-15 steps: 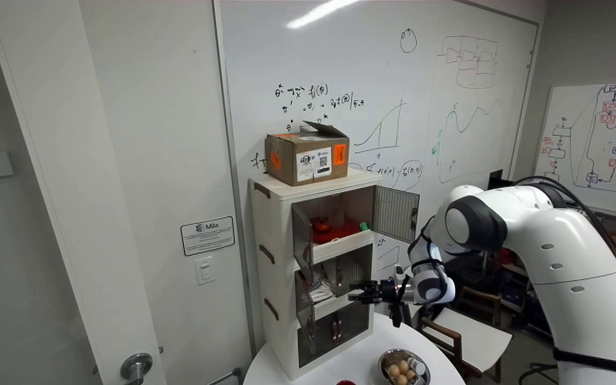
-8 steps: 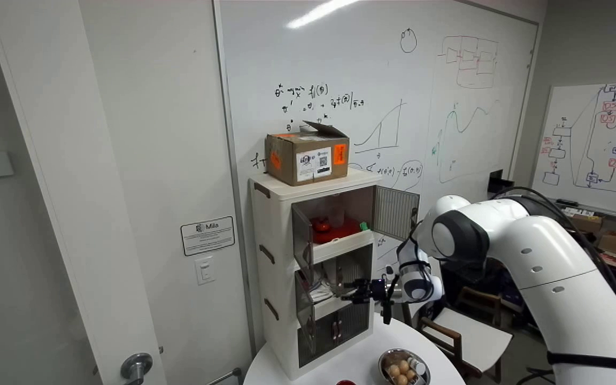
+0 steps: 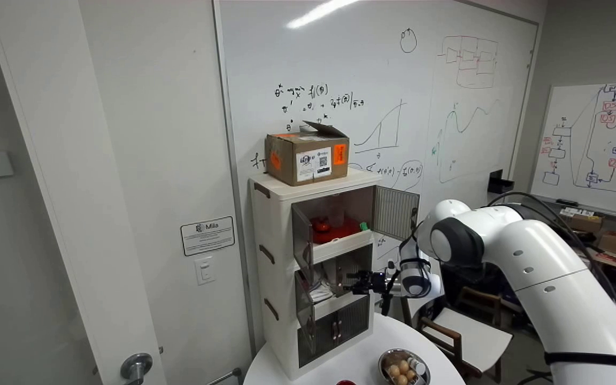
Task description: Open the right cabinet door of the middle compartment
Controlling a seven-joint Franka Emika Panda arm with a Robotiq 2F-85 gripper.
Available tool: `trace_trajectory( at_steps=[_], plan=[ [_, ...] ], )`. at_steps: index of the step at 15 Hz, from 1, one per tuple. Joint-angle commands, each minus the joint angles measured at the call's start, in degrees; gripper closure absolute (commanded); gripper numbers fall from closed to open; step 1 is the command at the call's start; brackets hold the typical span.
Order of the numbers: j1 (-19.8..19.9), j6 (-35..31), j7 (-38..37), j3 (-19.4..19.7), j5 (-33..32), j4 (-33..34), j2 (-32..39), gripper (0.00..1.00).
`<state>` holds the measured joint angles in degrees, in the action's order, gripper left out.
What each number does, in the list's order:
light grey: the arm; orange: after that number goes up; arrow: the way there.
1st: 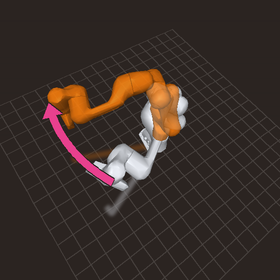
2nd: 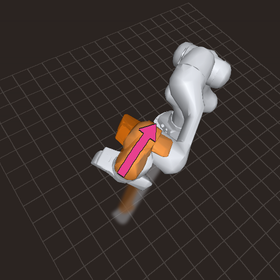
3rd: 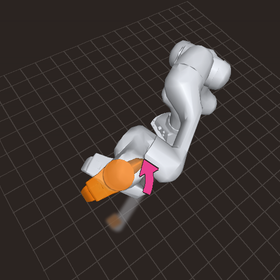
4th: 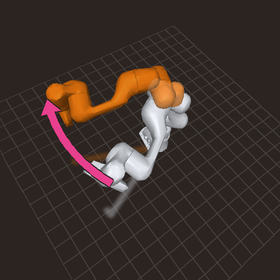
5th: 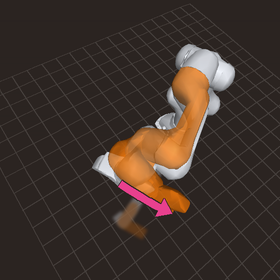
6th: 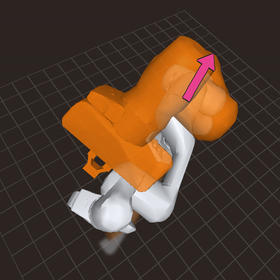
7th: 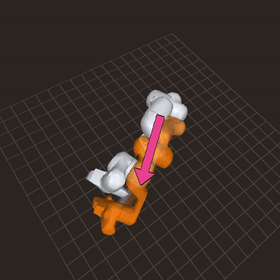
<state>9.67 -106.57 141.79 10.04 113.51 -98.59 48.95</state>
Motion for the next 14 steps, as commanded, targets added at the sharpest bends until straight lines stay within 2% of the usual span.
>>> trace_trajectory(
  at_steps=[1,14],
  plan=[
    [0.0,-1.0,2.6,-0.3,1.4,3.1,2.5,0.0],
    [-0.4,-0.4,4.0,-1.6,1.1,7.0,5.4,0.0]
  ],
)
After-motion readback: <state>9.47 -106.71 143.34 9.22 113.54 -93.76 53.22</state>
